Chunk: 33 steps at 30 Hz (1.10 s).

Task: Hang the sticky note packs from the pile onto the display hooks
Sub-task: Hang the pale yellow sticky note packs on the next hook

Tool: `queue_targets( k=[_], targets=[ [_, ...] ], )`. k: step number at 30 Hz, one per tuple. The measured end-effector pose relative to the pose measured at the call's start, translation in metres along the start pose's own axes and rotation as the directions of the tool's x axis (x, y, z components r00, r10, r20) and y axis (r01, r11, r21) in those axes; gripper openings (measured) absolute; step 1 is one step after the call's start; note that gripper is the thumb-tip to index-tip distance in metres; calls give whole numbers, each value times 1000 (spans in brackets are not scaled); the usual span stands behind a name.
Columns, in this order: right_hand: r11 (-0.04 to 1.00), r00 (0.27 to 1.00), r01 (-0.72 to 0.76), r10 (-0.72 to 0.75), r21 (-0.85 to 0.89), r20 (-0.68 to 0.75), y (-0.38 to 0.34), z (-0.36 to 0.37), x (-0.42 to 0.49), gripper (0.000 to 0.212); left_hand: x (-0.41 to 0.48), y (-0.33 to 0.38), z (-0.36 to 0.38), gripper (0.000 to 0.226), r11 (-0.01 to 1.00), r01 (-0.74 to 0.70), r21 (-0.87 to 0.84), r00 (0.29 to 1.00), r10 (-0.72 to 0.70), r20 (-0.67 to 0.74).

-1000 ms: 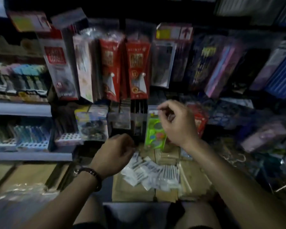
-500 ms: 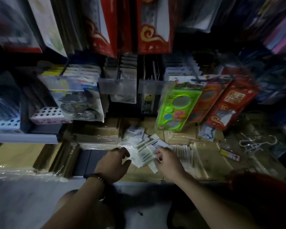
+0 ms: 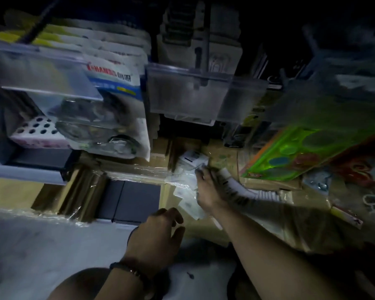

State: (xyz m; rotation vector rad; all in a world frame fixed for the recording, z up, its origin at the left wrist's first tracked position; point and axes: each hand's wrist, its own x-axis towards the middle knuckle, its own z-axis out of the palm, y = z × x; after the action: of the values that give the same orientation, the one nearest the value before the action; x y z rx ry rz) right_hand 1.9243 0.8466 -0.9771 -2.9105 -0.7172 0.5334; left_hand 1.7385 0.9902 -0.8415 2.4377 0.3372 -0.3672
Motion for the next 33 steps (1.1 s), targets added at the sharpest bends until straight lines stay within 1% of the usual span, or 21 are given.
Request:
queue_targets(
  k=[4, 7, 9, 11, 14, 16, 18, 19, 20, 22, 23, 25, 26, 27, 29, 30, 31, 33],
  targets=[
    [992, 999, 39, -38, -122, 8, 6, 7, 11, 75, 0, 1, -1, 16, 1000, -12, 15, 1000, 12, 5],
    [967, 991, 85, -106, -240, -78, 12, 8, 11, 51, 2, 3, 0, 15, 1000, -21, 1, 1000, 21, 14],
    [950, 978, 117, -160, -288, -130, 18, 8, 9, 45, 3, 4, 1, 16, 1000, -24, -4, 1000, 24, 8],
    [935, 957, 131, -207, -329, -206, 23, 9, 6, 41, 4, 3, 0, 17, 1000, -21, -3, 1000, 21, 4],
    [905, 893, 148, -296, -399, -339, 28, 6, -9, 36, 6, 2, 1, 17, 1000, -25, -2, 1000, 25, -1],
    [892, 857, 152, -334, -426, -393, 35, -1, -25, 34, 7, 4, 3, 16, 999, -39, -7, 999, 39, 3],
    [909, 846, 153, -324, -388, -423, 44, -10, -41, 38, 7, 7, 6, 15, 999, -46, -11, 999, 46, 8],
    [926, 856, 149, -296, -346, -424, 46, -17, -49, 42, 7, 8, 7, 15, 999, -48, -16, 999, 48, 12],
    [943, 868, 140, -263, -300, -421, 47, -24, -58, 47, 6, 10, 8, 15, 999, -45, -16, 999, 45, 20],
    [983, 918, 90, -143, -158, -370, 42, -40, -77, 64, 5, 13, 12, 15, 999, -36, -15, 999, 37, 36],
    [998, 937, 51, -64, -48, -343, 36, -49, -91, 64, 4, 13, 14, 16, 999, -30, -23, 998, 32, 46],
    [978, 940, 20, 52, 207, -337, 22, -65, -118, 41, 3, 16, 15, 21, 999, -2, -50, 997, 6, 71],
    [936, 935, 2, 123, 352, -331, 18, -70, -129, 32, 3, 18, 16, 27, 997, 31, -66, 995, -25, 94],
    [870, 934, -35, 203, 493, -292, 14, -76, -143, 27, 3, 22, 15, 34, 993, 74, -95, 991, -62, 121],
    [701, 925, -114, 334, 704, -183, 9, -81, -164, 17, 2, 33, 14, 44, 965, 195, -173, 967, -159, 200],
    [590, 916, -132, 380, 796, -130, 9, -81, -174, 12, 2, 38, 13, 42, 935, 264, -237, 945, -202, 255],
    [467, 913, -134, 402, 874, -75, 10, -80, -182, 12, 1, 41, 13, 37, 885, 328, -332, 923, -225, 312],
    [234, 909, -141, 414, 962, 33, 14, -73, -200, 17, -5, 47, 12, 28, 725, 456, -517, 867, -230, 443]
  ],
)
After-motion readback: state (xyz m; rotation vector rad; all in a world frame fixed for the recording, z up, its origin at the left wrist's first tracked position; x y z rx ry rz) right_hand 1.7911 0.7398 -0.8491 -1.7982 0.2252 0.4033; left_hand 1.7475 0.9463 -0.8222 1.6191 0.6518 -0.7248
